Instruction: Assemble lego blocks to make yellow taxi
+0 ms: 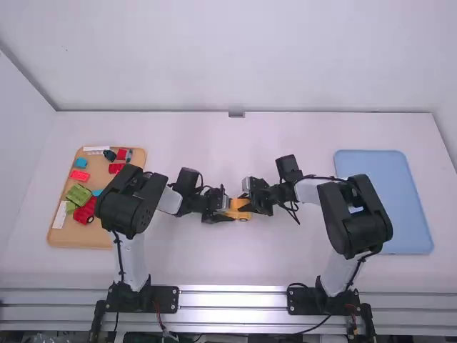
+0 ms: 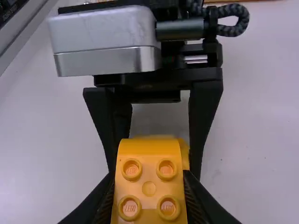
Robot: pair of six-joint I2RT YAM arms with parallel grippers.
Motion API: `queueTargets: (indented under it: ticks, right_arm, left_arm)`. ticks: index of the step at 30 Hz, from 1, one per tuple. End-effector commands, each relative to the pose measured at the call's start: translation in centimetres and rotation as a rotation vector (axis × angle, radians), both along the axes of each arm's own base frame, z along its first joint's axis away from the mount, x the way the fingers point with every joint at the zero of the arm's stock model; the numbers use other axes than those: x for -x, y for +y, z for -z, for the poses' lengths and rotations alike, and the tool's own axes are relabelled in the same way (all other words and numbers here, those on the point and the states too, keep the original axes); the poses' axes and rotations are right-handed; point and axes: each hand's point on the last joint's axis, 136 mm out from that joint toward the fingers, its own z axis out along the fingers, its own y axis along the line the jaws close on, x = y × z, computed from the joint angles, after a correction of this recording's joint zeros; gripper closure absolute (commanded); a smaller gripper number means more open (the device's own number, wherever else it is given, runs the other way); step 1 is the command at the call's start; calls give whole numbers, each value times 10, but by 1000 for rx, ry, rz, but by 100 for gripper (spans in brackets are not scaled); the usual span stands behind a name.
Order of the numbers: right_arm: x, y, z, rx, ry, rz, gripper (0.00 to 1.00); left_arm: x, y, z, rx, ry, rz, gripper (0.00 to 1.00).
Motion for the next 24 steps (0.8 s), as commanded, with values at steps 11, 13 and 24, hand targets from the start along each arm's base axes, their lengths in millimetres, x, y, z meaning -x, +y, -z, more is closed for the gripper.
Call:
queueTargets:
  ticks: [11, 13, 24]
  right_arm:
    - [-11, 6, 14, -10, 8, 15, 91]
    - [-9, 6, 13, -18, 6, 3, 92]
    - [-7, 6, 14, -18, 35, 14, 97]
  left_arm:
    - [3, -1, 11, -30, 58, -39, 62]
    - [4, -2, 11, -29, 56, -36, 62]
    - [5, -6, 10, -26, 46, -25, 62]
